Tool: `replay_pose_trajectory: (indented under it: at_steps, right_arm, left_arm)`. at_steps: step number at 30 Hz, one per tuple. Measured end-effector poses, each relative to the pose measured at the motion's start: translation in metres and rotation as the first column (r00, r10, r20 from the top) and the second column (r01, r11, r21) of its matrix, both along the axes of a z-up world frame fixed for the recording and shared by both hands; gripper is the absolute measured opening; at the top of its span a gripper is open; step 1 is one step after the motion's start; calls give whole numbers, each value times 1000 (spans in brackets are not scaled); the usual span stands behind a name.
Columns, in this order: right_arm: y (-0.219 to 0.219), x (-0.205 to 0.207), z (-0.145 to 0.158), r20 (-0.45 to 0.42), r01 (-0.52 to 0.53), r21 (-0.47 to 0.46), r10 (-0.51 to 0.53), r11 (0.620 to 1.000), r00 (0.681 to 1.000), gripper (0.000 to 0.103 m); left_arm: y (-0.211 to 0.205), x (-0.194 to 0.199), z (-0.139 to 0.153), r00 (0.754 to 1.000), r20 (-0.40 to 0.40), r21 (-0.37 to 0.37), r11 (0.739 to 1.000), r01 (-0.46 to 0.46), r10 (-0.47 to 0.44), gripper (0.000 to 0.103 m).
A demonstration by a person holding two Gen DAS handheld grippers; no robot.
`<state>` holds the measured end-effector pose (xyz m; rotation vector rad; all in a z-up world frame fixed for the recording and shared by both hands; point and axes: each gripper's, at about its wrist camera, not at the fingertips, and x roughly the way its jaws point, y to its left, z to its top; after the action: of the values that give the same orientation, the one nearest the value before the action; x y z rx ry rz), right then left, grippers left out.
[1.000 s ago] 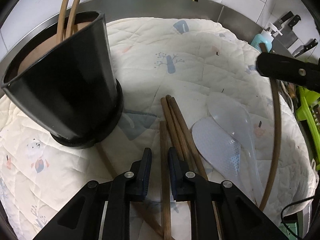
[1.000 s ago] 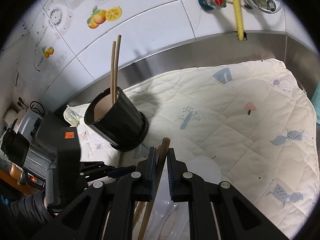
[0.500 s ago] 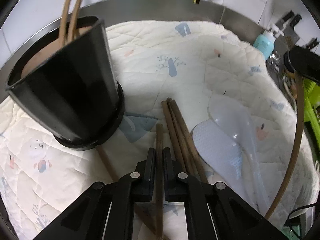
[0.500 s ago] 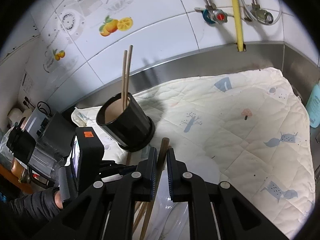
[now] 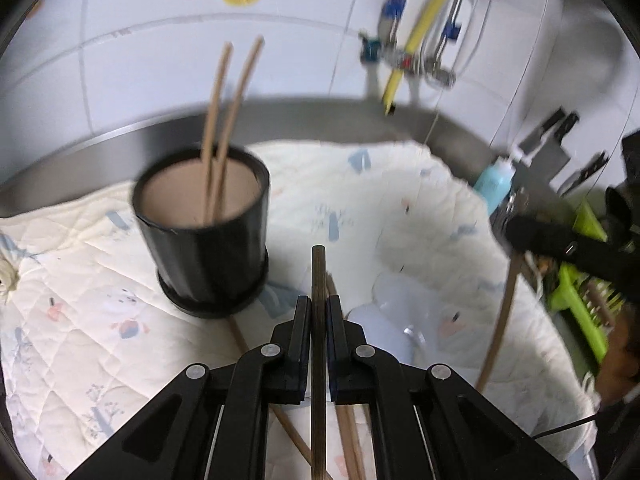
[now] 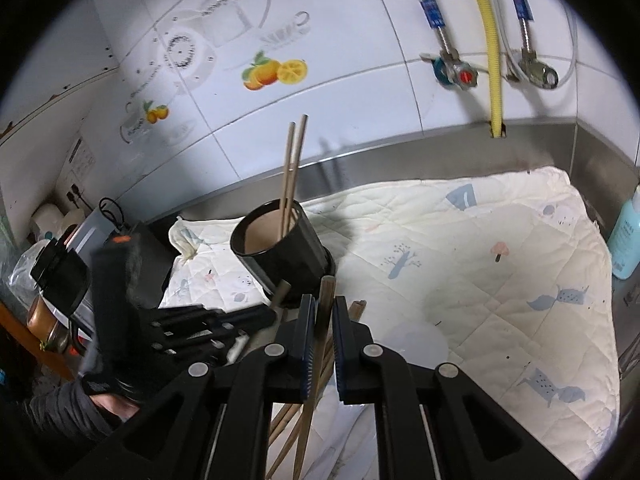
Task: Organize utensils
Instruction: 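Raise both held chopsticks upright above the black pot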
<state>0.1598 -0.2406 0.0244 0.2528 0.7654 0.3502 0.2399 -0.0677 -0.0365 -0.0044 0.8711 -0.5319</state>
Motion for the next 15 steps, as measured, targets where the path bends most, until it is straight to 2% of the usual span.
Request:
replay_pose_trajectory:
  at_steps: [8, 15]
  right_arm:
    - [7, -15, 22, 71, -19, -24, 20, 1000, 997, 10]
    - [15, -15, 51, 144, -24, -27, 28, 999, 989, 9]
  left_arm:
    - [37, -22, 65, 991, 109, -107, 992, -61, 73, 7]
    - [68, -21, 122, 961, 227, -213, 971, -111, 160, 7]
